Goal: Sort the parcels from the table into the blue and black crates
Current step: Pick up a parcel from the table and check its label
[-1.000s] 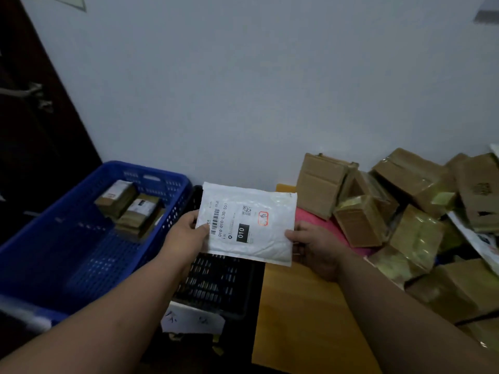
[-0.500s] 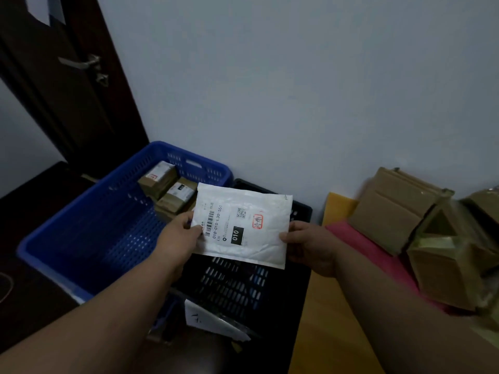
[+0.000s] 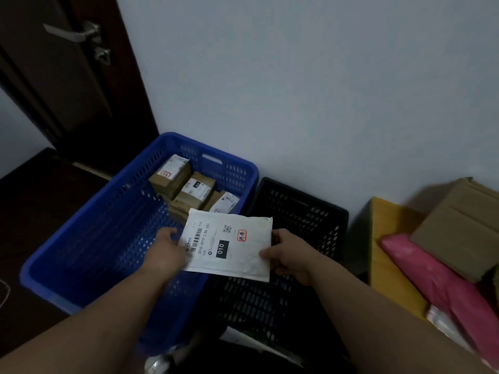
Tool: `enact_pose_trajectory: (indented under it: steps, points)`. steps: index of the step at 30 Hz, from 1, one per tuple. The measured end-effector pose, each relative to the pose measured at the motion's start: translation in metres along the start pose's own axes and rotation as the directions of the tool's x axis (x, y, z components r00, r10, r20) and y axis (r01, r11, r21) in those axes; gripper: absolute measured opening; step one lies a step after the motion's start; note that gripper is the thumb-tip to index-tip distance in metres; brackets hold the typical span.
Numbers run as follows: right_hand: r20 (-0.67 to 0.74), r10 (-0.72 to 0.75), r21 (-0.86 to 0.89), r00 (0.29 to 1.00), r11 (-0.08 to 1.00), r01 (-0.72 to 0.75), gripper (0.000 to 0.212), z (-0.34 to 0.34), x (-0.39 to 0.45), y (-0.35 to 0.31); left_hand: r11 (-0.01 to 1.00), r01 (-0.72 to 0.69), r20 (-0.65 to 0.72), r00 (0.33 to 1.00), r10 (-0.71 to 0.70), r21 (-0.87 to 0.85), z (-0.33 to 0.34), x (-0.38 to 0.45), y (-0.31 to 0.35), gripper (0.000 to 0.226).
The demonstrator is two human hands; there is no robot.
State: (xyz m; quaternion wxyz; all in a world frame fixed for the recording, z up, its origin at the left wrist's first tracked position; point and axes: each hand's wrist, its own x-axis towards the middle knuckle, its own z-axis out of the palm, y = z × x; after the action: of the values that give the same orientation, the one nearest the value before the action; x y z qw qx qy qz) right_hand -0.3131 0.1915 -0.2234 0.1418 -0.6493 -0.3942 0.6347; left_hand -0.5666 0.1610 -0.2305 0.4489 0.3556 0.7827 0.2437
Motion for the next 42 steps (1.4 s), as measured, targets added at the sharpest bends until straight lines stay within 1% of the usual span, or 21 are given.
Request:
enact_pose_trajectory:
  steps: [4,7,8,10,13,15,17,19,23,26,34,36,38,40,42]
  points:
    - [-0.043,0.01,-0.006,0.999,1.0,-0.01,0.071,0.084,0.051,-0.021,0.982,-0.039,0.027,0.999,0.035,0.186,-0.066,0.063,-0.029,0.027]
    - [-0.01,0.014,-0.07,1.0,0.997,-0.014,0.081,0.151,0.082,-0.031,0.932,-0.044,0.06,0.998,0.024,0.36,-0.108,0.106,-0.058,0.027]
    - [0.011,0.014,-0.096,1.0,0.995,-0.013,0.08,0.171,0.092,-0.032,0.909,-0.04,0.068,0.998,0.012,0.414,-0.12,0.119,-0.068,0.027]
    - [0.042,0.044,-0.152,0.998,0.988,-0.037,0.069,0.204,0.112,-0.027,0.863,-0.035,0.092,0.996,-0.013,0.504,-0.135,0.145,-0.086,0.025]
    - [0.079,0.123,-0.211,0.989,0.972,-0.104,0.049,0.239,0.143,-0.01,0.814,-0.032,0.14,0.988,-0.061,0.58,-0.142,0.182,-0.116,0.017]
    - [0.083,0.172,-0.246,0.982,0.958,-0.147,0.04,0.257,0.164,0.003,0.787,-0.029,0.179,0.978,-0.105,0.617,-0.14,0.205,-0.138,0.012]
    - [0.084,0.221,-0.261,0.972,0.946,-0.192,0.033,0.274,0.183,0.02,0.761,-0.007,0.217,0.96,-0.177,0.649,-0.133,0.226,-0.16,0.015]
    - [0.079,0.264,-0.276,0.961,0.932,-0.234,0.03,0.291,0.201,0.037,0.719,0.024,0.247,0.931,-0.269,0.695,-0.124,0.246,-0.183,0.026]
    - [0.083,0.332,-0.312,0.939,0.904,-0.292,0.031,0.318,0.23,0.065,0.621,0.068,0.249,0.877,-0.41,0.781,-0.107,0.278,-0.221,0.045]
    - [0.113,0.371,-0.336,0.922,0.887,-0.315,0.038,0.334,0.243,0.075,0.584,0.071,0.244,0.862,-0.444,0.809,-0.102,0.295,-0.24,0.051]
    - [0.209,0.403,-0.368,0.891,0.877,-0.311,0.048,0.355,0.261,0.079,0.536,0.089,0.212,0.854,-0.475,0.84,-0.107,0.317,-0.253,0.052]
    - [0.253,0.407,-0.405,0.878,0.868,-0.286,0.059,0.357,0.263,0.076,0.532,0.089,0.22,0.844,-0.489,0.842,-0.106,0.318,-0.252,0.049]
    - [0.295,0.411,-0.455,0.862,0.854,-0.252,0.066,0.356,0.263,0.073,0.527,0.08,0.245,0.819,-0.518,0.846,-0.103,0.313,-0.251,0.044]
    - [0.304,0.404,-0.497,0.862,0.84,-0.218,0.067,0.349,0.258,0.069,0.496,0.069,0.251,0.797,-0.549,0.865,-0.101,0.301,-0.246,0.041]
    - [0.297,0.382,-0.547,0.875,0.819,-0.172,0.064,0.338,0.25,0.063,0.482,0.049,0.253,0.803,-0.54,0.875,-0.099,0.291,-0.241,0.038]
